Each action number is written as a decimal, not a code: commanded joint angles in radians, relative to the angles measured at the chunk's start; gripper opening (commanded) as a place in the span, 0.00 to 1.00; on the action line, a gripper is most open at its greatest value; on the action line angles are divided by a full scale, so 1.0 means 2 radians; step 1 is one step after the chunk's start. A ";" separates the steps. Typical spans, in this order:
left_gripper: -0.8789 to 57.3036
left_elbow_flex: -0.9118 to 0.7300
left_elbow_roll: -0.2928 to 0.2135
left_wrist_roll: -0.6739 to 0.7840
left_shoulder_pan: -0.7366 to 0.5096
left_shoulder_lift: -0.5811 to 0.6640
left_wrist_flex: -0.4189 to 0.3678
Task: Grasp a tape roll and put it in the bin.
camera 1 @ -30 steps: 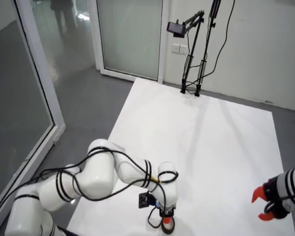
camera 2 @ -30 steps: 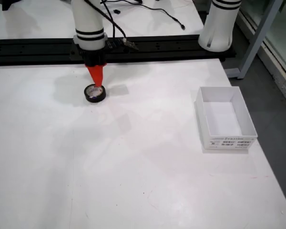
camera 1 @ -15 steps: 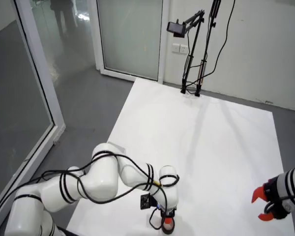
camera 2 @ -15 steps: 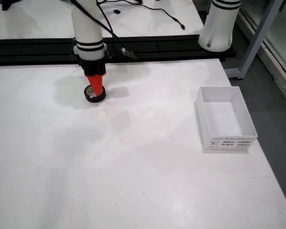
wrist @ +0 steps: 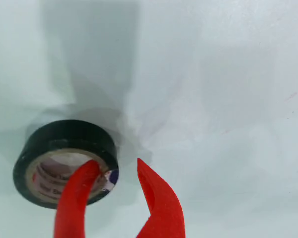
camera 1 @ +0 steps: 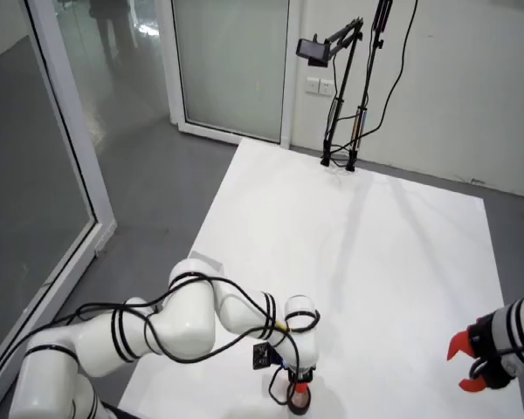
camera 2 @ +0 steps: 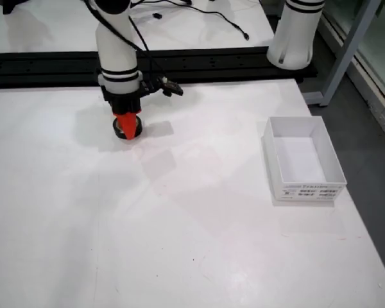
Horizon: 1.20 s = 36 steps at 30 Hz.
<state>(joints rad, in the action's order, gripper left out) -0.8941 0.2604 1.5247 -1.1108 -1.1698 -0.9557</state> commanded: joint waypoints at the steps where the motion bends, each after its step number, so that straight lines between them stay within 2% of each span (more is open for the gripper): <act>1: 0.15 0.014 0.006 0.001 0.009 -0.015 0.003; 7: 0.01 0.015 0.002 0.001 0.009 -0.015 0.000; 13: 0.00 0.016 -0.009 0.001 0.009 -0.015 -0.003; 15: 0.00 0.022 -0.009 0.000 0.009 -0.013 -0.019; 18: 0.00 0.023 -0.002 -0.004 0.011 0.007 -0.045; 25: 0.00 0.020 0.036 -0.009 0.024 0.078 -0.107; 29: 0.00 0.020 0.037 -0.028 0.035 0.103 -0.135; 36: 0.00 -0.016 0.038 -0.048 0.071 0.158 -0.141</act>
<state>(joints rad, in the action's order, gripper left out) -0.8574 0.2981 1.5031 -1.0697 -1.0667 -1.1080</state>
